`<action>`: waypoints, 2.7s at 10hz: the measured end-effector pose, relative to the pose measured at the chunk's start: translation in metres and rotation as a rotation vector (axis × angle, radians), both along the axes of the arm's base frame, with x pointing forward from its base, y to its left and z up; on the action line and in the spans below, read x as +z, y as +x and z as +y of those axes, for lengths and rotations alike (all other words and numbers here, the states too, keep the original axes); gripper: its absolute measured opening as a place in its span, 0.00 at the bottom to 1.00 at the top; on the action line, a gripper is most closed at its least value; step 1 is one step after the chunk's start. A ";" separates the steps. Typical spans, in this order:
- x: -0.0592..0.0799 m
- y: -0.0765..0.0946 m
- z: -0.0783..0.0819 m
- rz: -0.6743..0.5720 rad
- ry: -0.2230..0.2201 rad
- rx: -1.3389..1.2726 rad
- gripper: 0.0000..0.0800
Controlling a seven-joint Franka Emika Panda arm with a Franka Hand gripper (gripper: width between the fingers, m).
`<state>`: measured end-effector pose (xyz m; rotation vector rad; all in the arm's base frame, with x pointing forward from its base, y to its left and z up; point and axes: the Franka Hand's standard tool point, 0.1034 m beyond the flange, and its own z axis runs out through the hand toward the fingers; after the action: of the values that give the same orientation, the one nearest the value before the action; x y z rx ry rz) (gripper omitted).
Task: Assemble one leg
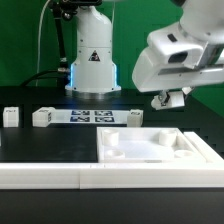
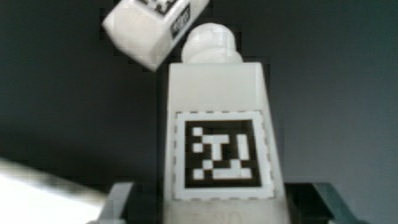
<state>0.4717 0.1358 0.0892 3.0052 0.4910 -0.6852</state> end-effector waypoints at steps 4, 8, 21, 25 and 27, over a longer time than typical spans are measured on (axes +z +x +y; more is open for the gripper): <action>0.027 0.027 0.001 -0.267 0.062 -0.014 0.36; 0.022 0.031 0.002 -0.489 0.125 -0.020 0.36; 0.022 0.096 -0.018 -0.810 0.209 -0.085 0.36; 0.017 0.112 -0.029 -0.820 0.207 -0.077 0.36; 0.017 0.113 -0.029 -0.860 0.213 -0.075 0.36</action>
Offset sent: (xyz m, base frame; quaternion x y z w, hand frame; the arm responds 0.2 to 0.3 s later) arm 0.0000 0.0000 0.0000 0.0000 0.1938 0.0000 0.9810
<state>0.5846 0.1070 0.1059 3.1036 0.4026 0.6997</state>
